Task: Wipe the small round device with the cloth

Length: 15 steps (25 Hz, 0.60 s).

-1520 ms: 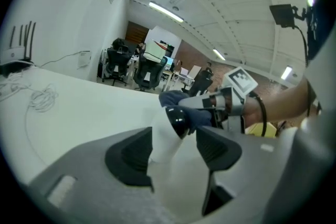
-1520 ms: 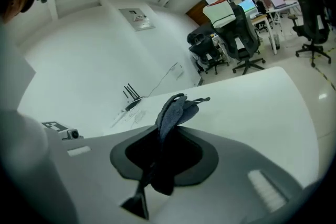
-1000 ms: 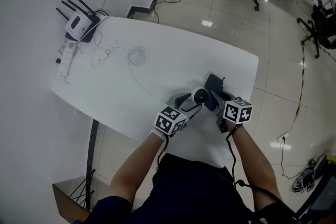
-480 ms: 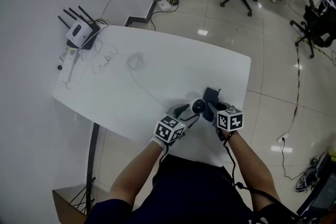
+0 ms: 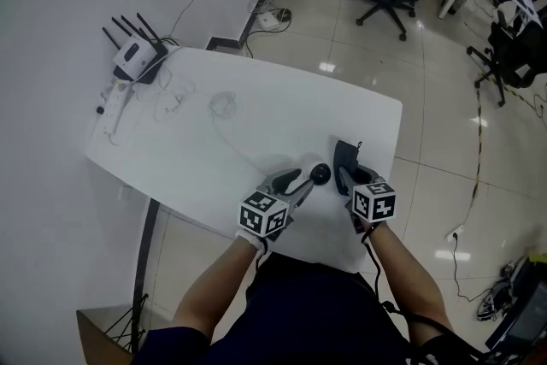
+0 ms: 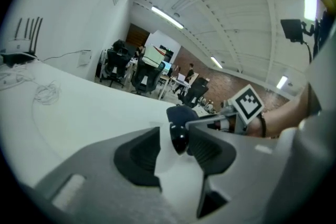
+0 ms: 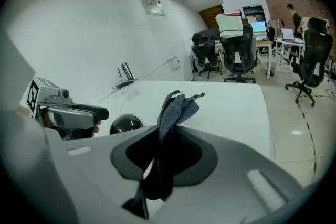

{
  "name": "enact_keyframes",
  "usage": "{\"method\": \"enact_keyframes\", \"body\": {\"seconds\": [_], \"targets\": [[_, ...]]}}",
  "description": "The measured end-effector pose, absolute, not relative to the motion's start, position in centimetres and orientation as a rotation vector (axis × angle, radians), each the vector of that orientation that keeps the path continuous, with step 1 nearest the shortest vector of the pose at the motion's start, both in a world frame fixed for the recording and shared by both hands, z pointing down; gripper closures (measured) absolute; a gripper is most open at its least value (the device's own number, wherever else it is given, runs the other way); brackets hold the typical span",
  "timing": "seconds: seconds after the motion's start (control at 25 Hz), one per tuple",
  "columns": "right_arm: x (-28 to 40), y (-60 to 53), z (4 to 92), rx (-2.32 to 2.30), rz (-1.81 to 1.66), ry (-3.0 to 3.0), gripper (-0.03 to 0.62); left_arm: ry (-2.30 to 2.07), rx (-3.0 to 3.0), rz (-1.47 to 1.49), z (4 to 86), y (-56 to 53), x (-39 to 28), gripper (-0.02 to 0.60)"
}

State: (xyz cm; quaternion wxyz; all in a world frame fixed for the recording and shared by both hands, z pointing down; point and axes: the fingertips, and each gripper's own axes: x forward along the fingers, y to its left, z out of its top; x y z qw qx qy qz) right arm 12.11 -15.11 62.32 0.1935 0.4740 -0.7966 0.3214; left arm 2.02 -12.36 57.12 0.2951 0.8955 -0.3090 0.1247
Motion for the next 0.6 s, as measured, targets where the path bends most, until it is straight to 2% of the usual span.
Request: {"method": "enact_keyframes", "body": {"seconds": [0.12, 0.28, 0.44, 0.6], "targets": [[11.2, -15.5, 57.0, 1.372, 0.829, -2.353, 0.517, -0.851, 2.401, 0.265, 55.5, -13.2, 2.2, 0.494], [7.7, -15.0, 52.5, 1.314, 0.765, -2.496, 0.519, -0.866, 2.38, 0.278, 56.1, -14.0, 2.1, 0.499], [5.6, -14.0, 53.9, 1.239, 0.737, -2.473, 0.517, -0.86, 2.37, 0.291, 56.6, -13.9, 2.4, 0.499], [6.7, -13.9, 55.0, 1.295, 0.807, -2.454, 0.519, -0.83, 2.38, 0.315, 56.8, -13.7, 2.7, 0.499]]}}
